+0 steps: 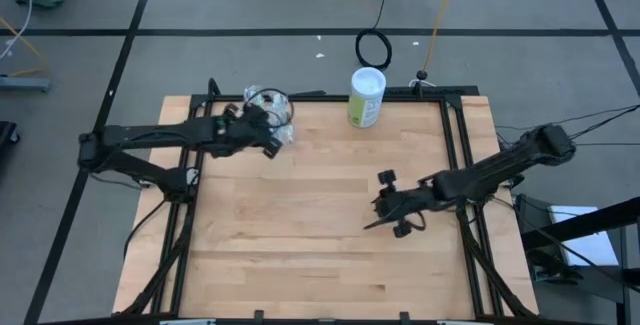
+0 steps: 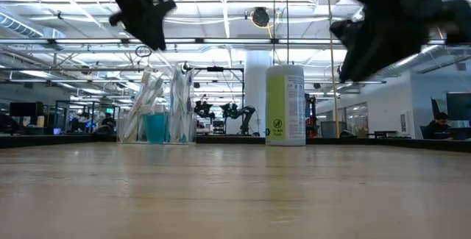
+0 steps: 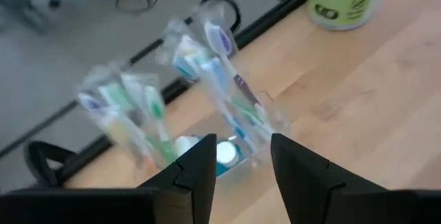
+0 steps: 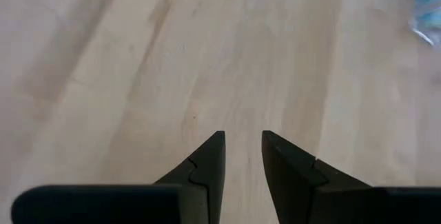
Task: Pick & Place toothbrushing station
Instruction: Return to Home Position
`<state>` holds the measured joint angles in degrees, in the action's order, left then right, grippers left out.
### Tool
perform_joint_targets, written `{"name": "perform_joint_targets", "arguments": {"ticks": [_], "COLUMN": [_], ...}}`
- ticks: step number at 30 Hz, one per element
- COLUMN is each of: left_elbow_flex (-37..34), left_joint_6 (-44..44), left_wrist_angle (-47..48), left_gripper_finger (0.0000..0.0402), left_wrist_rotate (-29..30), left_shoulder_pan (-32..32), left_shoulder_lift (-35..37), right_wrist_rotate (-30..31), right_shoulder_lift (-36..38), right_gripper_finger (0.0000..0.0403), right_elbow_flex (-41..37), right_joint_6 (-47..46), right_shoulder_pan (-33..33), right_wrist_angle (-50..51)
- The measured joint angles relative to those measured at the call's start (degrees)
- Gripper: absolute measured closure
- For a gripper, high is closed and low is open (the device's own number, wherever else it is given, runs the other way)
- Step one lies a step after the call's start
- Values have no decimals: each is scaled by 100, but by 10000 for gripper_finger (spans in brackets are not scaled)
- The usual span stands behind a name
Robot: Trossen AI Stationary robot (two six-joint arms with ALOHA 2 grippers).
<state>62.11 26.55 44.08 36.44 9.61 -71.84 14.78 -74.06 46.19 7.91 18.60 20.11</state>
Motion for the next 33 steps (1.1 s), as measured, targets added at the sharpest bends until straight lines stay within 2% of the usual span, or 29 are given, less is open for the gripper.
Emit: {"name": "perform_joint_targets", "arguments": {"ticks": [5,11,15,19,26,33], "left_elbow_flex": [6,2,-80,-395,-1441,-2466], "left_joint_6": [-492,-776,-458,-521,-879,-1895], "left_wrist_angle": [155,860,889,748,-347,-1902], "left_gripper_finger": [256,256,256,256,256,256], "left_wrist_rotate": [18,26,429,515,514,376], "left_shoulder_pan": [-295,-588,-800,-1072,-1549,-1942], "left_shoulder_lift": [878,1838,2381,2847,3540,4309], "right_wrist_rotate": [7,7,9,21,16,9], "right_shoulder_lift": [1149,2168,2647,2971,3226,3810], "right_gripper_finger": [316,316,316,316,316,316], "right_elbow_flex": [-2,0,0,0,-193,-755], "right_joint_6": [-711,-381,-365,15,-246,-230], "right_shoulder_pan": [27,25,23,21,21,21], "right_wrist_angle": [366,288,233,130,-180,-1095]}}
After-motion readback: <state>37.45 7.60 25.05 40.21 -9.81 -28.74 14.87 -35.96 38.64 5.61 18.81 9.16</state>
